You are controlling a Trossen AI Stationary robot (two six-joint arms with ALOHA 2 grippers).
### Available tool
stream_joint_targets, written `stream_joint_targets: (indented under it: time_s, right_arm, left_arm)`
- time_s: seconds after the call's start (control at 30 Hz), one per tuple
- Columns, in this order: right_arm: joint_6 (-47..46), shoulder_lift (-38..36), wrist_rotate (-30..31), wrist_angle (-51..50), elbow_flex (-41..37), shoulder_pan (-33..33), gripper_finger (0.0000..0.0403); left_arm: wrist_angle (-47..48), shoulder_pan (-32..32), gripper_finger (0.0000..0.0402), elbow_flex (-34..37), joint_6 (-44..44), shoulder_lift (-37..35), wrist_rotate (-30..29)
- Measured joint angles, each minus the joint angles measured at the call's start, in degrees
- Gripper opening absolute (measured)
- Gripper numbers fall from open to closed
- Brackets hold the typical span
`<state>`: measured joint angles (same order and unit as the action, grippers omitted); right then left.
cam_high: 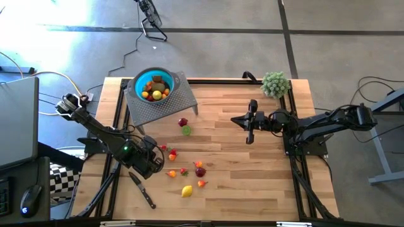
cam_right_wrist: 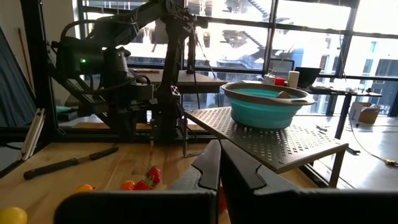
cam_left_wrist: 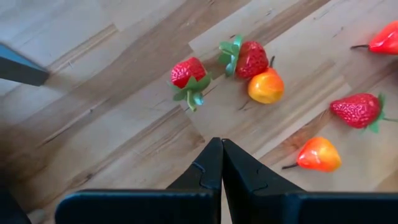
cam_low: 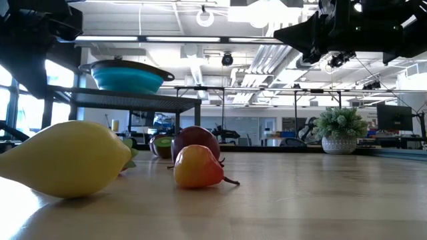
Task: Pick & Place Fruit
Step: Put the red strawberry into the blue strainer bowl on the shelf
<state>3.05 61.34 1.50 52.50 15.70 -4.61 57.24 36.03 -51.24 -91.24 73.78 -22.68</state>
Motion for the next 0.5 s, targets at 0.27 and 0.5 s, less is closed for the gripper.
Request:
stream_joint_targets:
  time_s: [0.27,0.5]
  right_arm:
    - [0.00,0.00,0.02,-0.01,0.00,-0.01,0.0002]
    - [0.00,0.00,0.02,-0.01,0.00,0.01,0.0002]
  left_arm:
    - [0.79,-0.02,0.0040,0.00,-0.16,0.00,-0.40]
    - [1.42,-0.02,0.0135,0.00,-0.54,0.00,-0.99]
